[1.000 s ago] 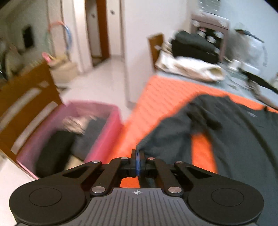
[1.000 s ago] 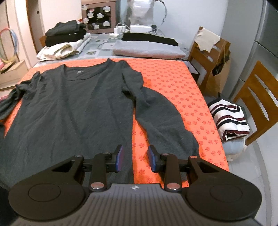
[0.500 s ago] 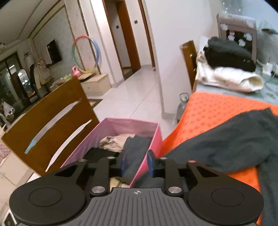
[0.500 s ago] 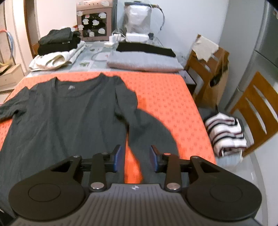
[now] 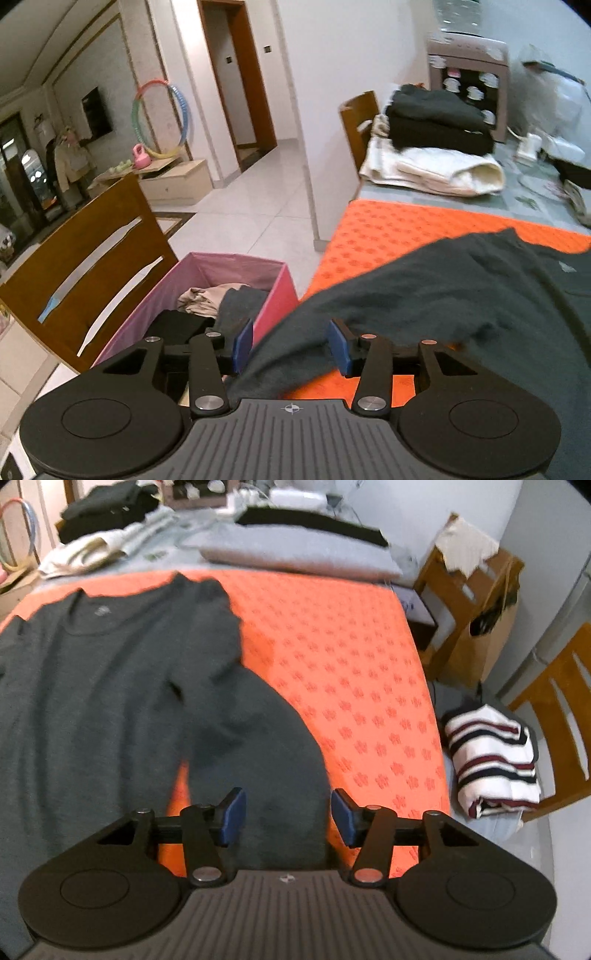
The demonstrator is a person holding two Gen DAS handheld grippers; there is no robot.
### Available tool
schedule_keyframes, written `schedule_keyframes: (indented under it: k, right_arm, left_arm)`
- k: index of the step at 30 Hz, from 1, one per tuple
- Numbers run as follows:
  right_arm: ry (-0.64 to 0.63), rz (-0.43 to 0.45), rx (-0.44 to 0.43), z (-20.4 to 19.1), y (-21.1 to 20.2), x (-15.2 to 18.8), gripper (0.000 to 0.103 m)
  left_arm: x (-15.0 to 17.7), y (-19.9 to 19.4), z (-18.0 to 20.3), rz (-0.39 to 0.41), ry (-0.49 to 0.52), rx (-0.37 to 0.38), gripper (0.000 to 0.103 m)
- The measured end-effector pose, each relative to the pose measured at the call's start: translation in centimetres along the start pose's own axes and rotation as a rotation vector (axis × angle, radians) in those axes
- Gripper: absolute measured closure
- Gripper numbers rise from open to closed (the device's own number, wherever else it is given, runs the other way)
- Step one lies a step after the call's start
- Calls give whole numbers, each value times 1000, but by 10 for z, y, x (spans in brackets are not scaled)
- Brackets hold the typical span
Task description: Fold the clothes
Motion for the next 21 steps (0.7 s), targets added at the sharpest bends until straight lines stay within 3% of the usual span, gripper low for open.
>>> schedule_keyframes:
  k: [2,3,4,5,8,14,20,21]
  right_arm:
    - [12,-17,-12,7,9,4,46]
    - [17,-25,-28,10,12,6,54]
    - [21,-26,-52,12,13,6,66]
    - [25,-26,-78,13,13,7,100]
    - [34,24,-70,27,2,-1,100]
    - [69,94,81,95,-20,-24,100]
    - [61,59,132,128,-3,-41,99]
    - [49,49,140,128,1,-44,95]
  left_arm:
    - [3,-8,12,2,10,2,55]
    - [5,-11,18,2,15,4,55]
    - [6,-15,24,3,21,5,55]
    - [8,-19,30,4,26,6,55]
    - [11,-29,47,6,38,11,55]
    - [8,-39,73,6,26,41,55]
    - [-3,-37,99,3,50,75,54]
    - [-6,-36,102,3,60,80,54]
Point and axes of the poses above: each gripper's, at about its wrist camera, not at the fingertips, and y roughly the way its jaws point, z to its right, x to its underside, the point moved 8 cm from there along y, roughly the way its jaws point, and after that the axes turned 4 degrees about -z, right-handed, at the moved point
